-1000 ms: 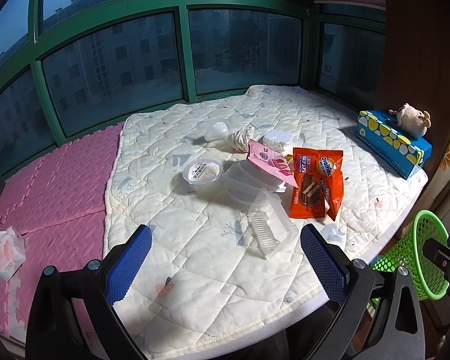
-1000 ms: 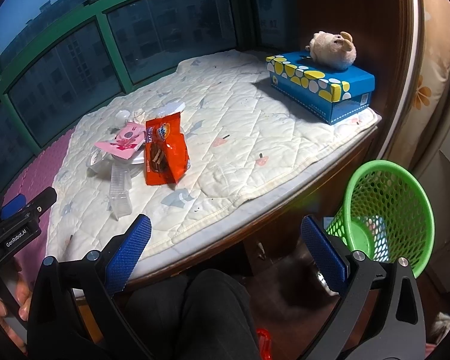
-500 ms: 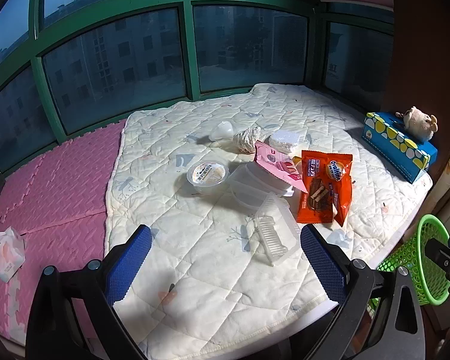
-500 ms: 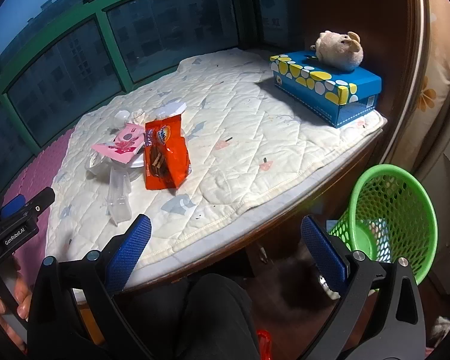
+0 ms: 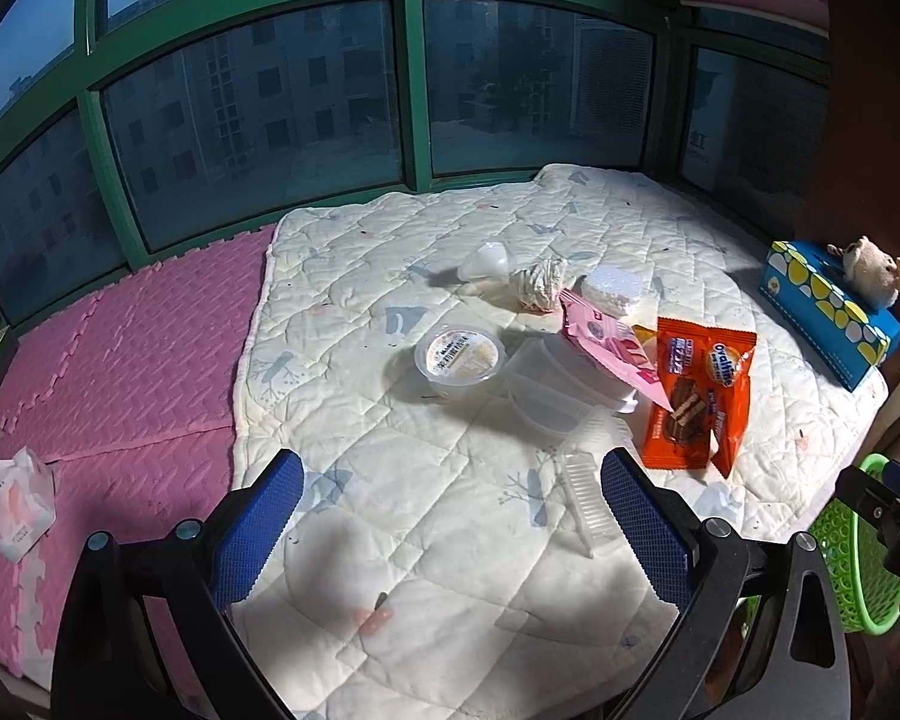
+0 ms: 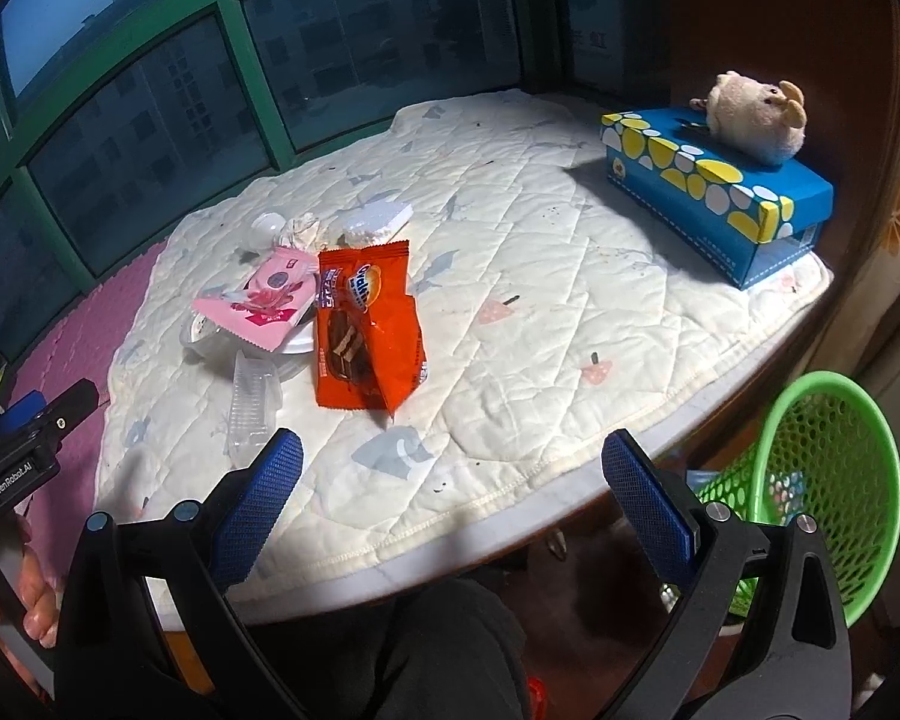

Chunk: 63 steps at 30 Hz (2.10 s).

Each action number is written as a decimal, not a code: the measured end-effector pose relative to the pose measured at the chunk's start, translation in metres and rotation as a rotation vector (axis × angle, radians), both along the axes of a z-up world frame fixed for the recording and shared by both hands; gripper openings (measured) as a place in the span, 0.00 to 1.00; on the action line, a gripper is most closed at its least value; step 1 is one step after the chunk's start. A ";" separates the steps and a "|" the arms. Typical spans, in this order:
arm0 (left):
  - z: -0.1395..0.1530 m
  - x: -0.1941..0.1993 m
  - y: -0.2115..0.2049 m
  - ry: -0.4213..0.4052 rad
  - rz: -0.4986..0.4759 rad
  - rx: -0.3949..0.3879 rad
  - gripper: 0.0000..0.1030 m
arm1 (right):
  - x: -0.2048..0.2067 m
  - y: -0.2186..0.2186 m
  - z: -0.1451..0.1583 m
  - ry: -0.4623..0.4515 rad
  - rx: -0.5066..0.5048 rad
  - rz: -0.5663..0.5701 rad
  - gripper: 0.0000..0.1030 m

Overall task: Collect trash
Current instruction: 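Grasp the orange Ovaltine wrapper with the right tool while the left tool grasps the pink wrapper, then carry the orange wrapper into the green basket and open the right tool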

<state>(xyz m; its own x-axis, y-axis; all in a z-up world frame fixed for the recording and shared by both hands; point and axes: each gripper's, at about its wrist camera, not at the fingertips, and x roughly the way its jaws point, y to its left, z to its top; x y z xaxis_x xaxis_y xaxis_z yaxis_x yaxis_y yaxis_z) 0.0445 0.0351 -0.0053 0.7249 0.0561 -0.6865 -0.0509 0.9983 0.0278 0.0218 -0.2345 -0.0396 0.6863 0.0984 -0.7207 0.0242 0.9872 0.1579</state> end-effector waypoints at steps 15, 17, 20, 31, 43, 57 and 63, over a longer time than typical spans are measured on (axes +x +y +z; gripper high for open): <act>-0.002 0.027 0.009 0.023 0.003 -0.034 0.93 | 0.082 0.029 -0.023 0.053 0.049 0.099 0.85; -0.004 0.032 0.012 0.032 0.005 -0.041 0.93 | 0.092 0.031 -0.026 0.055 0.045 0.106 0.82; -0.005 0.035 0.014 0.032 0.008 -0.047 0.93 | 0.108 0.033 -0.032 0.067 0.057 0.117 0.81; -0.004 0.051 0.007 0.043 -0.034 -0.079 0.93 | 0.131 0.034 -0.053 0.093 0.079 0.138 0.42; -0.011 0.079 -0.031 0.097 -0.172 -0.145 0.70 | 0.097 0.023 -0.023 -0.013 0.019 0.134 0.27; -0.041 0.119 -0.049 0.209 -0.234 -0.226 0.32 | 0.037 -0.034 -0.005 -0.058 0.045 -0.002 0.27; -0.037 0.116 -0.051 0.201 -0.262 -0.240 0.08 | 0.011 -0.057 -0.008 -0.049 0.029 -0.057 0.27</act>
<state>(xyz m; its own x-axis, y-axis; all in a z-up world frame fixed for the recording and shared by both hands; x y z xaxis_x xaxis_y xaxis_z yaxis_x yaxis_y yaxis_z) 0.1603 -0.0157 -0.0422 0.5432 -0.2919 -0.7872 0.1884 0.9561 -0.2245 0.0326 -0.2915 -0.0480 0.7257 0.0785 -0.6835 0.0720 0.9794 0.1889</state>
